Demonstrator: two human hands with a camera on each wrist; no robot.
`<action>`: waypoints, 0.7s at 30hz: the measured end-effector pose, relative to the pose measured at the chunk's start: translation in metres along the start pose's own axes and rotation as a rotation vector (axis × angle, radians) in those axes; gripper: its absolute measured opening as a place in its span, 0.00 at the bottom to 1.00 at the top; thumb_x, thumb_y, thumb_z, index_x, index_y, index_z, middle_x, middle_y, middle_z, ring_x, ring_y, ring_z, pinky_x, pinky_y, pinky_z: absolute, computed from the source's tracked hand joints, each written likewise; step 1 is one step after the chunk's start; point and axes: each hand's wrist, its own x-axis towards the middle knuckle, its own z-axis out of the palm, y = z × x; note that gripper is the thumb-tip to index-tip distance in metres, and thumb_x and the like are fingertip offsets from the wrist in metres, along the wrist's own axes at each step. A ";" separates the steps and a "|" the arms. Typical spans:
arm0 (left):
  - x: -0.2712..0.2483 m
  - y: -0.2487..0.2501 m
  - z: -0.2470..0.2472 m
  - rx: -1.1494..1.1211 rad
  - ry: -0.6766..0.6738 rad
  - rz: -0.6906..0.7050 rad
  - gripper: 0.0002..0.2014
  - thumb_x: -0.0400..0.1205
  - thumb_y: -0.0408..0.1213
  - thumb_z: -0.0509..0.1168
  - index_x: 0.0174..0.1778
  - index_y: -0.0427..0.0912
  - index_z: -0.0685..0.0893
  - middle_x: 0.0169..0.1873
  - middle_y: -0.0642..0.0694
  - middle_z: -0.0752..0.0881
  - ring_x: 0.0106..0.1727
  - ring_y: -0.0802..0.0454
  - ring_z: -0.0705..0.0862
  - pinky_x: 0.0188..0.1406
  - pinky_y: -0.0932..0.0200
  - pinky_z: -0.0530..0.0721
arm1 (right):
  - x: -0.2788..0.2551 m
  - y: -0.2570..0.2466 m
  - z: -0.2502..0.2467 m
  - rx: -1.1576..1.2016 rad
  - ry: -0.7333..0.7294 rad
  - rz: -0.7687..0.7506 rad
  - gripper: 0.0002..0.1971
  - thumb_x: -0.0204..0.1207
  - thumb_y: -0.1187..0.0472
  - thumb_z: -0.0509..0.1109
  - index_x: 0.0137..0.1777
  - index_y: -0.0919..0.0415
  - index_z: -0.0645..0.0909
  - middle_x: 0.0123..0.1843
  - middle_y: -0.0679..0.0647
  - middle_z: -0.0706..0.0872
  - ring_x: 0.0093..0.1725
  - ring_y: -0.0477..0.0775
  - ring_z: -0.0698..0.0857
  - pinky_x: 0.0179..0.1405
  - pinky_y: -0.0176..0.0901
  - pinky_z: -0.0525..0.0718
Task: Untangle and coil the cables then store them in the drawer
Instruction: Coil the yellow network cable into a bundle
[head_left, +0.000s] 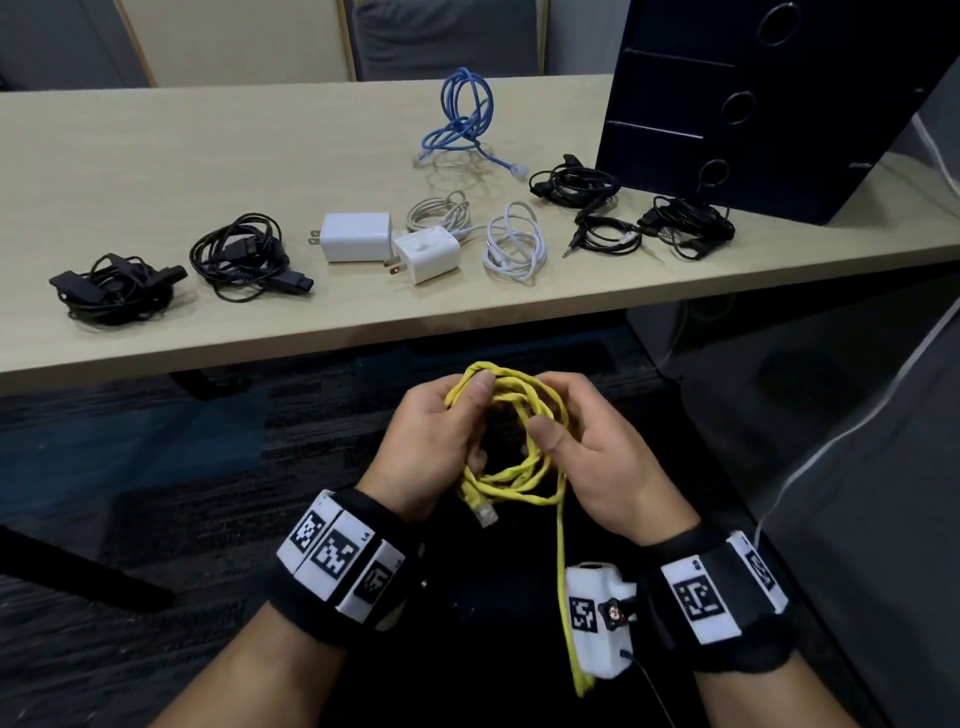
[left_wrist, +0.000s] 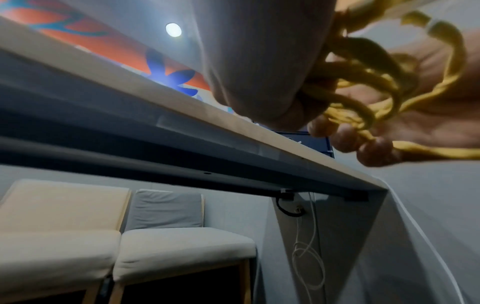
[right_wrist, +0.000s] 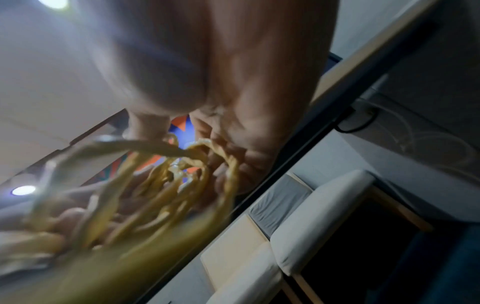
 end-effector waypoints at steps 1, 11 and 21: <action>0.001 0.000 0.001 -0.022 0.024 -0.008 0.18 0.86 0.41 0.60 0.45 0.26 0.80 0.15 0.53 0.73 0.15 0.55 0.69 0.21 0.57 0.71 | -0.002 0.002 0.002 0.034 -0.013 0.023 0.17 0.75 0.39 0.69 0.62 0.37 0.74 0.51 0.41 0.87 0.50 0.45 0.88 0.54 0.48 0.85; 0.001 -0.003 -0.015 -0.329 -0.350 -0.168 0.20 0.75 0.45 0.73 0.54 0.36 0.79 0.27 0.49 0.77 0.29 0.52 0.79 0.37 0.53 0.82 | -0.001 0.002 0.017 -0.091 0.181 -0.142 0.11 0.83 0.60 0.60 0.61 0.58 0.79 0.43 0.38 0.81 0.43 0.32 0.81 0.43 0.22 0.73; 0.004 0.011 0.002 -0.204 -0.068 -0.132 0.21 0.75 0.59 0.60 0.36 0.41 0.77 0.20 0.53 0.69 0.20 0.58 0.66 0.22 0.60 0.75 | 0.006 0.002 0.016 -0.123 0.156 -0.173 0.11 0.83 0.62 0.65 0.64 0.57 0.80 0.43 0.38 0.82 0.42 0.34 0.82 0.43 0.23 0.74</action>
